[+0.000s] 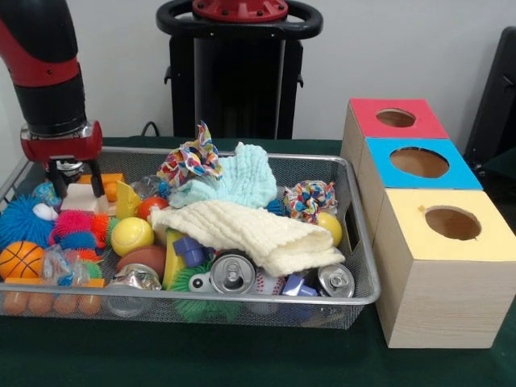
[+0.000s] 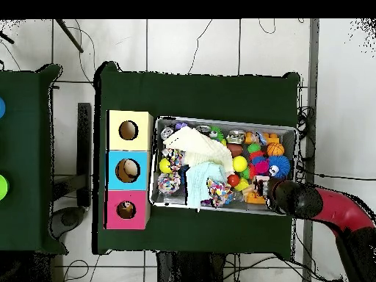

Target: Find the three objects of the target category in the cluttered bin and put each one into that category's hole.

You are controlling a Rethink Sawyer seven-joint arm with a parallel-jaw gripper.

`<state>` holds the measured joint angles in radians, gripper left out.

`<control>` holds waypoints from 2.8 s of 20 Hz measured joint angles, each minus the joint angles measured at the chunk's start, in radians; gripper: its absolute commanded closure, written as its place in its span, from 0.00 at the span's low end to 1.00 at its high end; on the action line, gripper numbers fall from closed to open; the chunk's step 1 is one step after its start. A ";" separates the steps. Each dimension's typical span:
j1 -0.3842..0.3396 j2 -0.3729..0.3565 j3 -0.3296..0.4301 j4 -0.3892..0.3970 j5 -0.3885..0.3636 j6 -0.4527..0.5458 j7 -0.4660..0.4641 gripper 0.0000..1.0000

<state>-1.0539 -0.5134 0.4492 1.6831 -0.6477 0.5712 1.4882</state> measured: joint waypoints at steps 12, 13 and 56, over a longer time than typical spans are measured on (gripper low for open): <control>-0.019 0.045 0.031 -0.074 -0.017 -0.023 0.000 1.00; -0.017 0.055 0.033 -0.080 -0.019 -0.031 0.000 1.00; -0.005 0.088 0.031 -0.072 -0.066 -0.057 0.000 0.00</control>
<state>-1.0588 -0.4253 0.4804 1.6107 -0.7139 0.5146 1.4882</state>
